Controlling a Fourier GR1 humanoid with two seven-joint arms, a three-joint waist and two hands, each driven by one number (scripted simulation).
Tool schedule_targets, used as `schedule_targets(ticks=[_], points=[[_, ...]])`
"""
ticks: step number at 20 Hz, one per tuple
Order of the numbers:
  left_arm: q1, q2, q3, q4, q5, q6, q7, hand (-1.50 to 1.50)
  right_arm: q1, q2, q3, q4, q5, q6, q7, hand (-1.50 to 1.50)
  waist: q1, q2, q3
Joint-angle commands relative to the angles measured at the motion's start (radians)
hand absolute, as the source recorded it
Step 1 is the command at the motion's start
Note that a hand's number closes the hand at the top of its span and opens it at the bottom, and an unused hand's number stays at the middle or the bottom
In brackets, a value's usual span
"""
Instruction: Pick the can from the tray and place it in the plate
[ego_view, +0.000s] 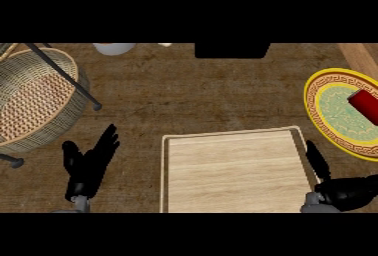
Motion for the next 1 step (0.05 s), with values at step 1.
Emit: schedule_targets(ticks=[1], points=[[-0.035, -0.032, -0.014, 0.038, -0.022, 0.022, 0.007, 0.0, -0.024, 0.003, 0.053, 0.048, 0.117, -0.142, 0.153, -1.5, 0.001, 0.002, 0.0]])
